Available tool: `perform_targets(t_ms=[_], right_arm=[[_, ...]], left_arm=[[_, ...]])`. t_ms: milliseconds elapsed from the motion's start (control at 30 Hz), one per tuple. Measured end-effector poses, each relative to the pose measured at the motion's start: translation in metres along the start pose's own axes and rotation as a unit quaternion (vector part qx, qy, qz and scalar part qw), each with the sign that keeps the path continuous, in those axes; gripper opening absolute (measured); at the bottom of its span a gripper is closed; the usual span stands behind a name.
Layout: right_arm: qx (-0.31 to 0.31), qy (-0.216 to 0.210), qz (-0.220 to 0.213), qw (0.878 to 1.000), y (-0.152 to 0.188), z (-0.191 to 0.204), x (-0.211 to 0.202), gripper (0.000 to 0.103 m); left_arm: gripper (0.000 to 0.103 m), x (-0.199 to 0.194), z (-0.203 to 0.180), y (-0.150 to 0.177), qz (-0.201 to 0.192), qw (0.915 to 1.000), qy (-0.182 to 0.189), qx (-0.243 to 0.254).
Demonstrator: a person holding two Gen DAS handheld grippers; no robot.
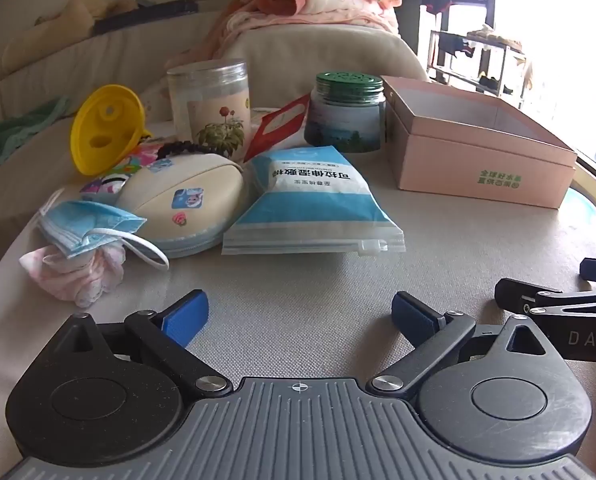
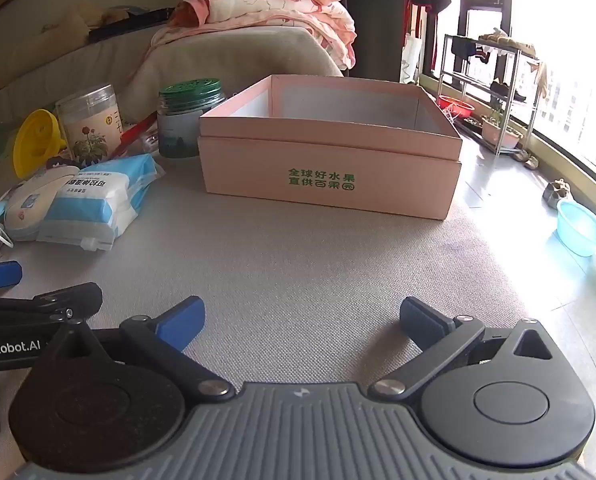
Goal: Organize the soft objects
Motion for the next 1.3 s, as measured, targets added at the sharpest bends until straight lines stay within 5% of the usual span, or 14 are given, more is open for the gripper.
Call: perform_targets(t_ms=[1300], right_arm=[[-0.004,0.002,0.005,1.000,0.0005,0.0008,-0.0001,0.103]], left_arm=[[0.101,0.0000,-0.0001,0.0001,-0.001,1.0000,-0.001,0.001]])
Point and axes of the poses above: each gripper's, at about its wrist camera, not at the fingertips, and x roughly the way its jaws point, z to its left, y to its underside, the point moved 1 cm from there along x, roughly the way its jaws point, and after that the axes turned 13 degrees about y, right-handed, at the moved point
